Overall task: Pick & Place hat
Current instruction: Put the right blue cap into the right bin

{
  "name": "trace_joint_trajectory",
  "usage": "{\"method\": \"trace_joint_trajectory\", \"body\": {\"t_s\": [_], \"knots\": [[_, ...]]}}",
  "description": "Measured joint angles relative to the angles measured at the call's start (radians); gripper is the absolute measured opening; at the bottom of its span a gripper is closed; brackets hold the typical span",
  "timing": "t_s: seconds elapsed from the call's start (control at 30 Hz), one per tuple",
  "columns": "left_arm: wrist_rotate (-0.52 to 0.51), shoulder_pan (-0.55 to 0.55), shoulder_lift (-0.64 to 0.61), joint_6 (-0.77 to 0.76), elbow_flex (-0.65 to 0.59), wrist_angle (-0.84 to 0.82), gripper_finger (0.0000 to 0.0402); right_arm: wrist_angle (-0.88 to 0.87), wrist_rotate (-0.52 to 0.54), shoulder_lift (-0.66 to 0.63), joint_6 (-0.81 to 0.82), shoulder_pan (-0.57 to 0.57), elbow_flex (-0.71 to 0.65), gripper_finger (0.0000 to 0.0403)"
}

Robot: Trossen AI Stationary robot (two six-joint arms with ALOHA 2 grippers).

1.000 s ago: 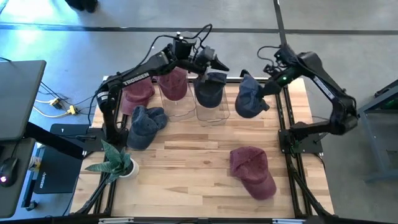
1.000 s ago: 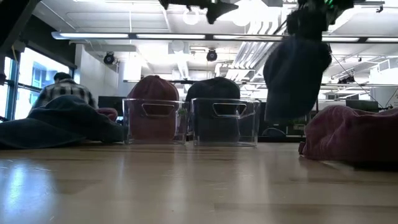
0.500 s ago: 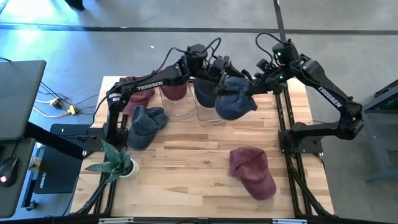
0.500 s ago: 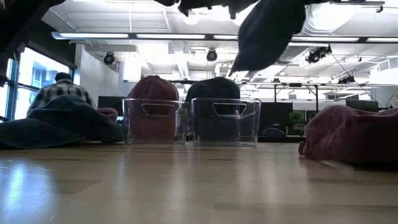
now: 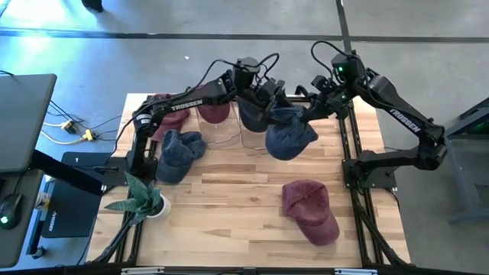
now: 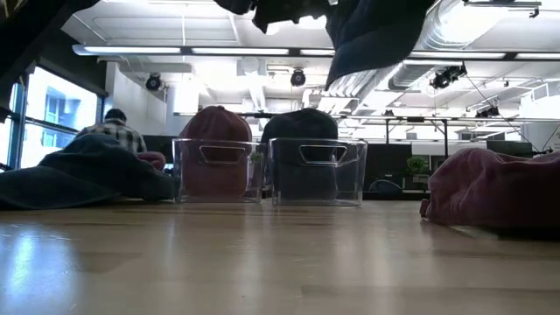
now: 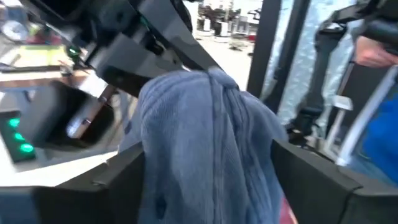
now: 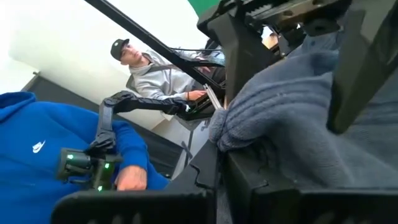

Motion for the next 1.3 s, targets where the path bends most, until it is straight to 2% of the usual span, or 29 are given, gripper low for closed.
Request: {"method": "trace_joint_trajectory", "body": {"t_s": [0.27, 0.33, 0.4, 0.5, 0.63, 0.8, 0.93, 1.07, 1.2, 1.3], "knots": [[0.166, 0.0, 0.001, -0.01, 0.0, 0.0, 0.0146, -0.004, -0.053, 0.0, -0.031, 0.0, 0.0, 0.0011], [0.203, 0.001, 0.001, -0.038, 0.0, 0.001, 0.0103, -0.016, -0.008, 0.0, -0.054, 0.0, 0.0, 0.0012], [0.219, 0.008, 0.001, -0.067, 0.0, 0.0, 0.006, -0.055, 0.083, 0.0, -0.069, 0.0, 0.001, 0.0019], [0.234, 0.025, 0.001, -0.144, 0.0, -0.001, 0.0013, -0.127, 0.138, 0.001, -0.137, -0.005, 0.001, 0.005], [0.203, 0.049, 0.001, -0.243, 0.0, 0.0, 0.0023, -0.219, 0.15, -0.002, -0.238, -0.046, 0.001, 0.0113], [0.158, 0.061, -0.032, -0.245, 0.002, 0.006, 0.0008, -0.346, 0.283, -0.022, -0.442, -0.1, 0.001, 0.0197], [0.134, 0.06, -0.041, -0.253, -0.003, -0.017, 0.0008, -0.363, 0.3, -0.051, -0.59, -0.13, 0.001, 0.0247], [0.08, 0.047, -0.055, -0.253, 0.002, 0.007, 0.0009, -0.322, 0.277, -0.074, -0.672, -0.134, 0.001, 0.0264], [-0.003, 0.044, -0.05, -0.256, -0.001, -0.007, 0.0009, -0.315, 0.117, -0.071, -0.69, -0.133, 0.001, 0.0259], [-0.042, 0.046, -0.051, -0.26, -0.001, -0.008, 0.0009, -0.308, 0.066, -0.071, -0.686, -0.133, 0.001, 0.0245]]}}
